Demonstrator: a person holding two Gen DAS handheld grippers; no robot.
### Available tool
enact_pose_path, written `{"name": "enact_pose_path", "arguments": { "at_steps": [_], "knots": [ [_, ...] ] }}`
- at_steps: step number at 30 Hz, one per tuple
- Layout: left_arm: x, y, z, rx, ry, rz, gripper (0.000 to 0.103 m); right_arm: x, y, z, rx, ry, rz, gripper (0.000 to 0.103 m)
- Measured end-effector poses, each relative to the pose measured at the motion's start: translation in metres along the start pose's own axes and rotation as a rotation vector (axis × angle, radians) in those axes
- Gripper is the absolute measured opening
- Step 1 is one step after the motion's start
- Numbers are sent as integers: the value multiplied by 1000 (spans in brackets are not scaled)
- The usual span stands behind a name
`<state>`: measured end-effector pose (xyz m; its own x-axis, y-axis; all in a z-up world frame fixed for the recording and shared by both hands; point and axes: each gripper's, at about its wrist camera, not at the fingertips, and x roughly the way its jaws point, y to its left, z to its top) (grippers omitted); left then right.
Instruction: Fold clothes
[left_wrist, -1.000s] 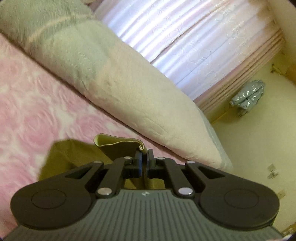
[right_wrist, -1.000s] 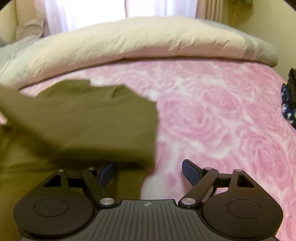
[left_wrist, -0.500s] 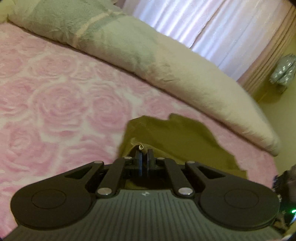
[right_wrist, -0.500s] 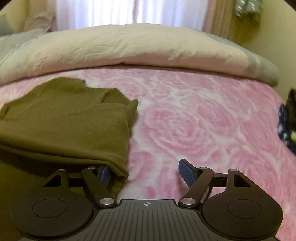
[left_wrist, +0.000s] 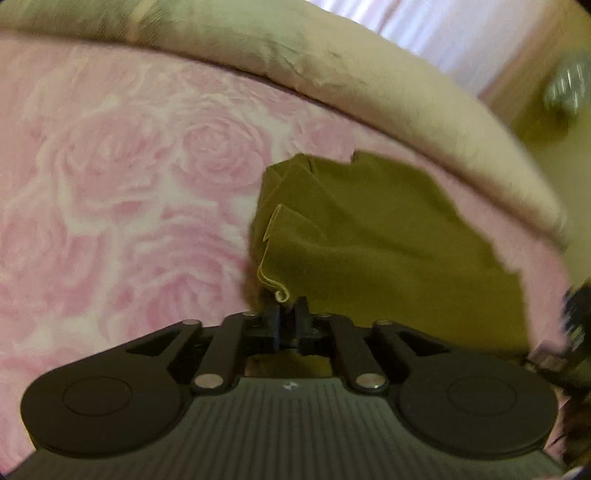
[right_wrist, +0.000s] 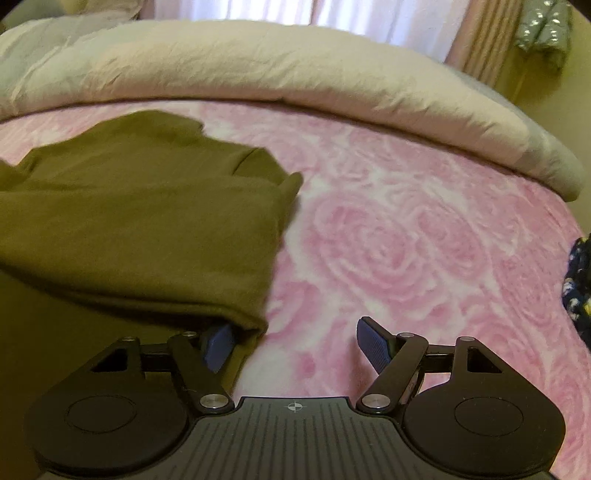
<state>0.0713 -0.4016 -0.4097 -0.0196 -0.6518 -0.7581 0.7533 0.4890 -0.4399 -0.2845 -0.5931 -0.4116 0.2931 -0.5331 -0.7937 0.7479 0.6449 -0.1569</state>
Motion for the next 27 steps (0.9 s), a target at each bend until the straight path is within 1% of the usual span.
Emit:
{"name": "enact_pose_path", "arguments": {
  "at_steps": [1, 3, 5, 7, 11, 13, 15, 16, 17, 19, 22, 24, 25, 27],
  "knots": [
    [-3, 5, 3, -48, 3, -16, 25, -3, -1, 0, -10, 11, 12, 75],
    [-8, 12, 7, -121, -8, -31, 26, -9, -5, 1, -8, 28, 47, 75],
    [-11, 16, 11, -158, -14, -57, 26, -19, -13, 4, 39, 28, 104, 75],
    [-13, 15, 14, -142, -17, -41, 25, -27, -21, 10, 104, 8, 146, 75],
    [-16, 12, 31, -113, -41, -30, 27, -24, -30, 28, 202, -11, 173, 75],
    [-9, 9, 42, -92, -40, -37, 27, -16, -34, 35, 240, -12, 186, 75],
    [4, 4, 53, -48, -20, -37, 27, -6, -37, 40, 280, -8, 196, 74],
    [8, 1, 56, -28, -23, -41, 25, -1, -38, 43, 309, -8, 199, 74],
    [6, 0, 55, -14, -48, -51, 19, 4, -40, 46, 342, -9, 204, 74],
    [4, -2, 52, 14, -99, -71, 0, 13, -47, 50, 420, -14, 219, 74],
    [0, -5, 49, 56, -176, -102, 0, 32, -56, 53, 542, 5, 243, 74],
    [-3, -6, 46, 79, -229, -111, 0, 46, -57, 51, 564, 43, 227, 74],
    [-2, -4, 43, 82, -243, -75, 0, 50, -54, 49, 546, 52, 214, 74],
    [13, -1, 38, 114, -196, 42, 0, 49, -44, 49, 469, 34, 178, 74]
  ]
}}
